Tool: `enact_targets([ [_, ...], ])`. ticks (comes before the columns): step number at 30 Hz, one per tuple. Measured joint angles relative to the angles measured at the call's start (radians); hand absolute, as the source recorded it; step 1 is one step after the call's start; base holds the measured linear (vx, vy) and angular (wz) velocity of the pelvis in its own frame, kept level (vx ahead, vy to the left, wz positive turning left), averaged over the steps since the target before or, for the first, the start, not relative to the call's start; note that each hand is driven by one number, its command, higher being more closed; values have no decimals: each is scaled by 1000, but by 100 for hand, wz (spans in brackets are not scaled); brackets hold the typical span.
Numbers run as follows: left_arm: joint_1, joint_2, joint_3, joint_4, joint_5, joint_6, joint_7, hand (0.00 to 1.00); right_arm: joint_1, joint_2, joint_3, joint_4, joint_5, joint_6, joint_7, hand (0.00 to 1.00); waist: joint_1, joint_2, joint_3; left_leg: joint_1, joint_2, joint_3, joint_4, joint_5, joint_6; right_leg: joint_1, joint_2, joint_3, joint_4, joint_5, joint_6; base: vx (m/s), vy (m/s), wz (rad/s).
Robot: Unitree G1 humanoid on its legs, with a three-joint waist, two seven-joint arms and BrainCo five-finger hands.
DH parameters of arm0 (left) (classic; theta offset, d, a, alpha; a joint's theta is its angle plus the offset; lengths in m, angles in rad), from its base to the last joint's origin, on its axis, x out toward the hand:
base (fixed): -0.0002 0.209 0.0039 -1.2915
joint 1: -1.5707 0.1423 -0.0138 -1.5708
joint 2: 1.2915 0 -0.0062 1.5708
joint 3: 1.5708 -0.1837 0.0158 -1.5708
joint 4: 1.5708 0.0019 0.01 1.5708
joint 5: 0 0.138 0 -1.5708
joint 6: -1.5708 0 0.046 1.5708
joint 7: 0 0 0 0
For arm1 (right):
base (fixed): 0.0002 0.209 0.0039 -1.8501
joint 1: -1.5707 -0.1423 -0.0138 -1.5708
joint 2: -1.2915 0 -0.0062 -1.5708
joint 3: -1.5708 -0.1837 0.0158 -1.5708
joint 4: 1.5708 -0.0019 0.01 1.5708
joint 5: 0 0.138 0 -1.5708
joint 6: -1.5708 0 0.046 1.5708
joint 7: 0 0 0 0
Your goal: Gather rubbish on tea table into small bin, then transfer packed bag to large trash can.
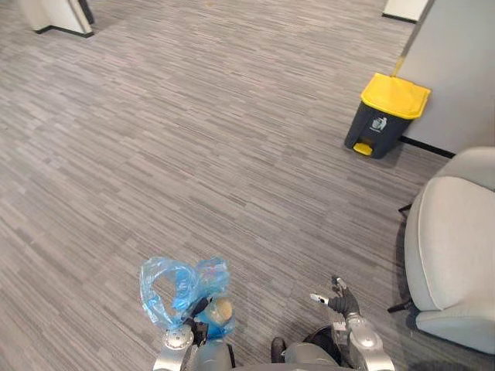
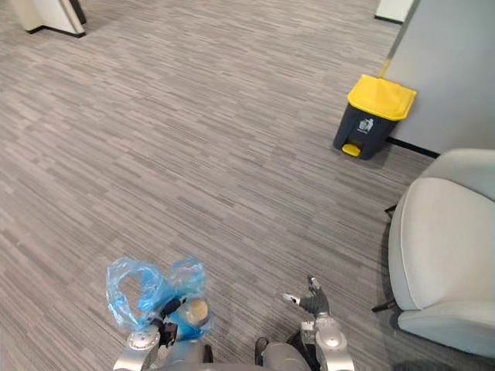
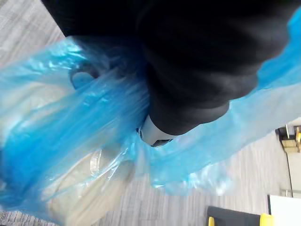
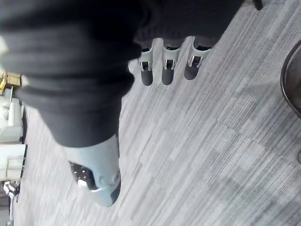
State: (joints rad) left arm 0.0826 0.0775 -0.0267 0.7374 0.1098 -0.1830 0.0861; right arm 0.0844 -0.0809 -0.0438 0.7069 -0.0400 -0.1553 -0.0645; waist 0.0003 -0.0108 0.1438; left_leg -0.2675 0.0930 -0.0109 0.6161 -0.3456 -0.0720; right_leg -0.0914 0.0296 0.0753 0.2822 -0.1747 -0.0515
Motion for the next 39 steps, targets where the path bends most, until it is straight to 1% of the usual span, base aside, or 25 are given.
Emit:
enact_targets([
  [1,0,-10,0,1,0,0,0,100,-1,-3,0,10,0,4,0,0,6,6,-1,6,-11,-72,-103,20,-25,-4,3,45,14,-16,26,187,319,-127],
  [2,1,-21,-1,2,0,0,0,100,-2,-8,1,24,-3,7,-1,0,11,31,-6,27,-5,-151,-224,47,-59,-16,21,93,36,-37,53,194,381,-142],
  [3,1,-26,0,7,-1,0,1,100,-1,-13,1,34,-5,9,-2,0,14,43,-6,39,-1,-148,-227,131,-57,-22,31,131,63,-60,75,226,419,-149],
  [4,9,-15,-1,11,-3,0,1,100,-3,0,9,56,-10,11,0,0,14,30,-11,54,-23,-97,-227,129,-30,-36,15,187,80,-76,98,194,348,-113],
  [6,6,3,-1,11,-11,0,1,100,-4,6,12,57,-10,11,0,0,14,-11,-25,65,-50,-12,-241,118,-5,-68,-24,238,119,-94,128,156,248,-95],
  [7,4,8,-1,11,-14,0,1,100,-8,7,12,59,-10,11,0,0,14,-12,-24,69,-58,16,-245,123,10,-81,-35,248,130,-99,138,139,238,-97],
  [8,5,13,-1,14,-21,1,1,100,-21,7,12,63,-11,11,1,0,10,-26,-30,83,-73,53,-257,120,21,-92,-56,252,134,-99,151,142,218,-87],
  [10,6,28,-2,20,-24,1,0,100,-32,7,12,74,-12,11,2,0,13,-24,-30,130,-87,101,-296,128,35,-89,-83,225,121,-84,176,202,204,-75],
  [11,9,36,-2,21,-30,2,1,100,-45,9,12,92,-14,11,2,0,12,-23,-30,156,-95,106,-317,131,39,-82,-99,178,110,-74,186,197,119,-50],
  [14,4,69,-4,29,-31,2,1,100,-60,3,9,117,-32,12,1,0,11,-13,-30,200,-81,114,-364,131,40,-55,-99,103,59,-26,176,205,51,-30],
  [16,2,70,-4,39,-33,2,1,100,-65,-1,9,136,-32,12,1,0,7,-6,-31,224,-69,113,-382,132,41,-60,-88,73,92,-13,177,229,-14,-12],
  [17,-23,75,-7,74,-37,5,1,100,-65,-2,7,142,-33,12,1,0,-9,6,-21,284,-43,97,-407,131,37,-119,-33,-83,-47,88,79,356,-48,15],
  [18,-34,65,-4,99,-37,12,1,100,-58,-22,-1,145,-33,13,-1,0,-21,20,-22,296,-40,84,-407,125,30,-99,-31,-103,-49,109,68,359,-30,17],
  [20,-40,37,-10,97,-37,10,-1,100,-50,-43,-22,143,-32,13,-2,0,-24,51,-22,308,-36,88,-400,129,24,-67,-30,-102,-89,111,67,227,4,1],
  [21,-33,24,-10,98,-37,11,-2,100,-48,-52,-25,143,-32,13,-2,0,-26,61,-20,300,-41,91,-358,138,9,-45,-41,-99,-104,111,67,176,-7,-8],
  [22,-34,20,-10,98,-37,11,-3,100,-44,-53,-28,143,-32,13,-2,0,-29,59,-19,285,-48,91,-313,148,-8,-31,-55,-99,-113,111,67,122,13,9],
  [23,-37,18,-11,97,-37,10,-12,100,-44,-51,-31,144,-29,13,-3,0,-30,42,-9,263,-60,91,-263,141,-16,-4,-82,-104,-123,111,67,113,5,21],
  [24,-37,17,-12,96,-37,8,-20,100,-35,-46,-37,147,-25,13,-5,0,-37,43,-8,282,-48,97,-339,126,-11,27,-89,-114,-130,111,68,146,12,31],
  [25,-39,15,-15,96,-37,8,-21,100,-33,-56,-40,148,-16,13,-8,0,-45,68,-20,286,-11,94,-413,195,-39,37,-70,-136,-134,104,79,109,10,16],
  [26,-40,17,-14,96,-37,8,-20,100,-35,-54,-43,153,-8,13,-11,0,-38,75,-28,294,-15,89,-409,190,-39,42,-66,-128,-141,97,88,86,31,4],
  [28,-45,33,-21,95,-38,8,-20,100,-42,-34,-37,155,-4,10,-11,0,-36,49,-26,280,-26,94,-390,190,-39,58,-78,-131,-173,103,96,46,31,3],
  [30,-41,34,-37,96,-38,10,-20,100,-53,-29,-39,178,1,11,-12,0,-35,39,-28,282,-28,93,-387,190,-39,66,-80,-130,-183,105,97,17,19,7],
  [34,-31,30,-47,97,-38,12,-20,100,-56,-31,-47,180,3,11,-19,0,-19,40,-28,282,-43,91,-355,191,-36,70,-80,-92,-187,109,97,18,14,-24],
  [37,-33,28,-40,98,-39,12,-19,100,-57,-35,-59,182,12,11,-20,0,-13,50,-30,297,-44,95,-383,208,-10,74,-73,-55,-235,152,96,19,-11,-42],
  [39,-31,28,-40,101,-39,12,-20,100,-53,-40,-61,183,12,11,-20,0,-18,55,-32,320,-43,93,-416,210,-8,92,-66,-43,-273,174,95,11,-11,-25],
])
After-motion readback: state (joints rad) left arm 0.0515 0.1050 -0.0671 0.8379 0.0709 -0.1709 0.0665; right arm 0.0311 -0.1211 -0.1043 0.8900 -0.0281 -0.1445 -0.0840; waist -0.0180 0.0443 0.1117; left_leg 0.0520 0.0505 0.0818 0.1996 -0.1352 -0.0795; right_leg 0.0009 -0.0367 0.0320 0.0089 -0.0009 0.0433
